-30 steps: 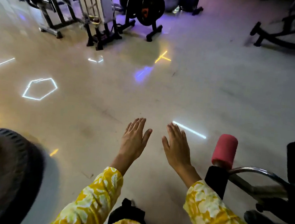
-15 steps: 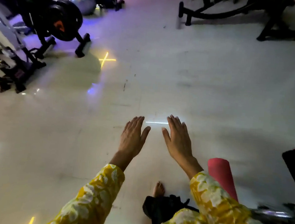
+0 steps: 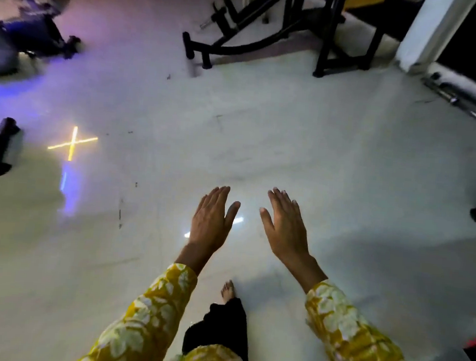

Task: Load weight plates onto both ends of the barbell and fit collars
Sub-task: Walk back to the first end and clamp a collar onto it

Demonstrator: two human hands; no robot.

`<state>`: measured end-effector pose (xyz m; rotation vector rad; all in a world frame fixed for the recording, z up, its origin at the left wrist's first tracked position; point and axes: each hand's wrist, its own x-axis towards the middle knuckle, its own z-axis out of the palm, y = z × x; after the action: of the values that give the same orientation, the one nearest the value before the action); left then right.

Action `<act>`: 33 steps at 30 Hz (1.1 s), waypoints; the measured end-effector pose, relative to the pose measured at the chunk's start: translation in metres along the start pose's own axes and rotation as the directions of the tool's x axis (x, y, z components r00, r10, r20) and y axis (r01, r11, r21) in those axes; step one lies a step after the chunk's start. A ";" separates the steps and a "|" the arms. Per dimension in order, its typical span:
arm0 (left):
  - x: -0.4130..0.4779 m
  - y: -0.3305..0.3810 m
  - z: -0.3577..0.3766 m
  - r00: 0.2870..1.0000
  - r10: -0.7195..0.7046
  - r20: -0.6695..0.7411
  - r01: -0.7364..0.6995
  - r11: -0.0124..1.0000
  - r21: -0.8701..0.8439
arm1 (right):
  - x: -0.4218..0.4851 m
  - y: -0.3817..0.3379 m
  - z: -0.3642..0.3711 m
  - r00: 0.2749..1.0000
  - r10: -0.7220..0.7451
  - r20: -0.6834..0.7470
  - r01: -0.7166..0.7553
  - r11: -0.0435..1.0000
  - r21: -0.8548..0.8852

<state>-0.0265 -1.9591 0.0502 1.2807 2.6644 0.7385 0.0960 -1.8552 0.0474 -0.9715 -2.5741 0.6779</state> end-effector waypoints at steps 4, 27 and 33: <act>0.133 0.001 0.009 0.992 0.107 0.070 -0.105 0.994 -0.041 | 0.113 0.015 -0.010 0.992 0.121 -0.047 -0.123 0.992 -0.033; 0.708 0.213 0.169 0.727 0.671 0.148 -0.650 0.741 -0.167 | 0.571 0.268 -0.131 0.768 0.500 -0.400 -0.527 0.849 0.050; 0.838 0.311 0.230 0.617 0.776 0.131 -0.732 0.627 -0.265 | 0.675 0.359 -0.182 0.686 0.545 -0.481 -0.603 0.797 0.043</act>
<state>-0.2786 -1.0723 0.0927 2.2939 1.7222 0.8028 -0.1207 -1.1015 0.0883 -1.7793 -1.8745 0.3495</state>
